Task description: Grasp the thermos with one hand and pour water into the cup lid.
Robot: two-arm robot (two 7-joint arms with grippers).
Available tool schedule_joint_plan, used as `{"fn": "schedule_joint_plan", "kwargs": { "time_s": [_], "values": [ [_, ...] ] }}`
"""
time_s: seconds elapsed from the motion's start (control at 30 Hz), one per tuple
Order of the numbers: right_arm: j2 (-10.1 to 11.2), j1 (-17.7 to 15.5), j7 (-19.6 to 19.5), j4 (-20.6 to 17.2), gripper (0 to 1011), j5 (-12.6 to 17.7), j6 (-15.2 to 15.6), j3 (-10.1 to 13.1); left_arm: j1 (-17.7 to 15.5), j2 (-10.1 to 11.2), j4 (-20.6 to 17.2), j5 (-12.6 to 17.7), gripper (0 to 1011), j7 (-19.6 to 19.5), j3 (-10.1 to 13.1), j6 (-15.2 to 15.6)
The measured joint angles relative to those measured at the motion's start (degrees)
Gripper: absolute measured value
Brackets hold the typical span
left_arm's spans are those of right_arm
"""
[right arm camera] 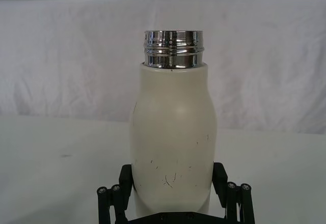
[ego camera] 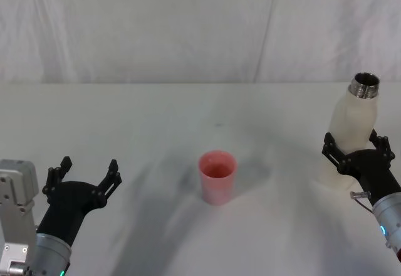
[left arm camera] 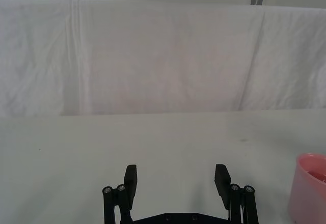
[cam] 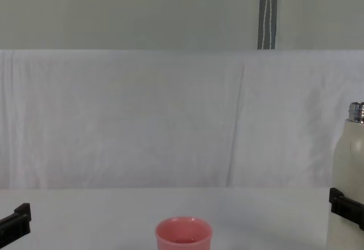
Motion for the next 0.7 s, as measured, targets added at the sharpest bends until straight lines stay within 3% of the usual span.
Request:
{"fn": "schedule_joint_plan", "kwargs": {
  "time_s": [0.7],
  "values": [
    [0.07,-0.22,-0.01,-0.4,947,-0.21,0.09,-0.09,0.0,0.0,0.0,0.0,1001,0.0,0.0,0.0]
  ]
}}
